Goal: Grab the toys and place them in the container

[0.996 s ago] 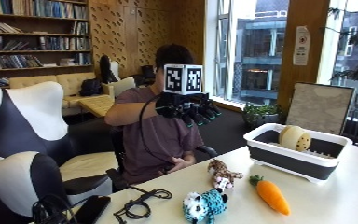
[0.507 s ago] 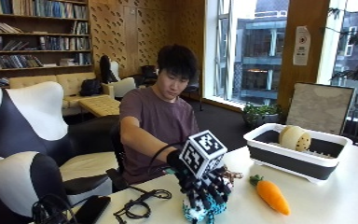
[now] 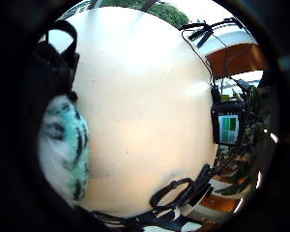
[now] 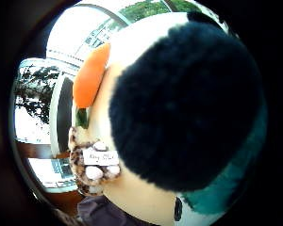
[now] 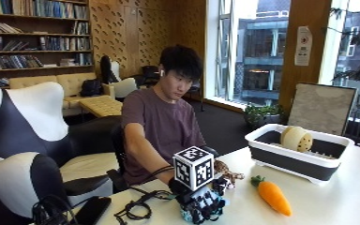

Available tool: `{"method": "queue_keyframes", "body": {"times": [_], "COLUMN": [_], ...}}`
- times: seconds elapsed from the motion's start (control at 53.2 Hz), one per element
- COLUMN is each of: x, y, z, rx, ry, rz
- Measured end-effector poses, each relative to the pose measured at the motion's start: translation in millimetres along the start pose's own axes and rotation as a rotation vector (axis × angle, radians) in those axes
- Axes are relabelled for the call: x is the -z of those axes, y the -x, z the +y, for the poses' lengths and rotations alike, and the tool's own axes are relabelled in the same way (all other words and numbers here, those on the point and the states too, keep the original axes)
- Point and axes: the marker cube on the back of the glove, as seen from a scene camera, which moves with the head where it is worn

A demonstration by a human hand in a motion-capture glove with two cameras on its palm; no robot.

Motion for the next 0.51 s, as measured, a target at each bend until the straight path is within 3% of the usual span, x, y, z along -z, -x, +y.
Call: {"method": "queue_keyframes", "body": {"times": [0.132, 0.507], "x": [30.3, 263.2], "y": [7.4, 115.2], "z": [-4.6, -13.8], "rx": [-0.008, 0.125], "ry": [0.073, -0.156], "rz": [-0.069, -0.037]}}
